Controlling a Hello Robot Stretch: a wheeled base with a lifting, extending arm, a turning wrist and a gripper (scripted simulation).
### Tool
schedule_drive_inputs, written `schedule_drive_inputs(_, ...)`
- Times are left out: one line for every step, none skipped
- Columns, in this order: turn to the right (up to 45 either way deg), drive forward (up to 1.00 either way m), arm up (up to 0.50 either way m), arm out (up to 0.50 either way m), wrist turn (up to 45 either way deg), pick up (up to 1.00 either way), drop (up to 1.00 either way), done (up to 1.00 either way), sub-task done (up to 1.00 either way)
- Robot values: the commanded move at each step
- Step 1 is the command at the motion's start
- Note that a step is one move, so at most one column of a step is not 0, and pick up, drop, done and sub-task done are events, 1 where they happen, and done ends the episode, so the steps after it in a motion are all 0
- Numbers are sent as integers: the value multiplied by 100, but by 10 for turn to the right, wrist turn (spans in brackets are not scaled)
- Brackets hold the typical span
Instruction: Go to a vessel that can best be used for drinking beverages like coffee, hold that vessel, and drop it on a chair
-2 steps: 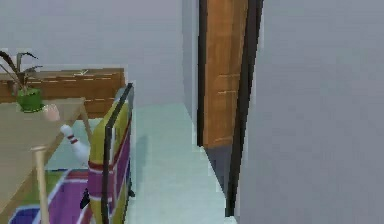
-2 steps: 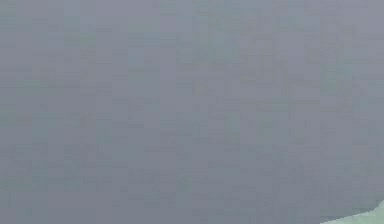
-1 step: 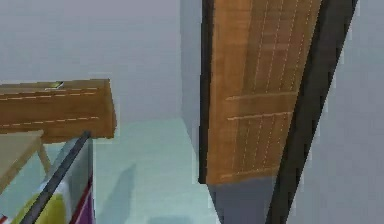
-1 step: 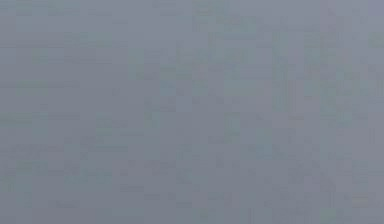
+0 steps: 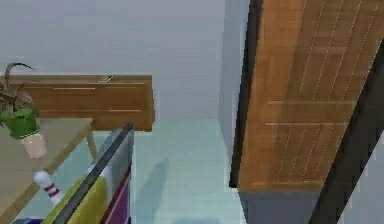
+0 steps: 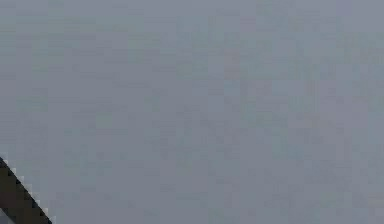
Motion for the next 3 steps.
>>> schedule_drive_inputs(0, 75, 0, 0, 0, 0, 0, 0, 0)
schedule_drive_inputs(-240, 0, 0, 0, 0, 0, 0, 0, 0)
schedule_drive_inputs(0, 10, 0, 0, 0, 0, 0, 0, 0)
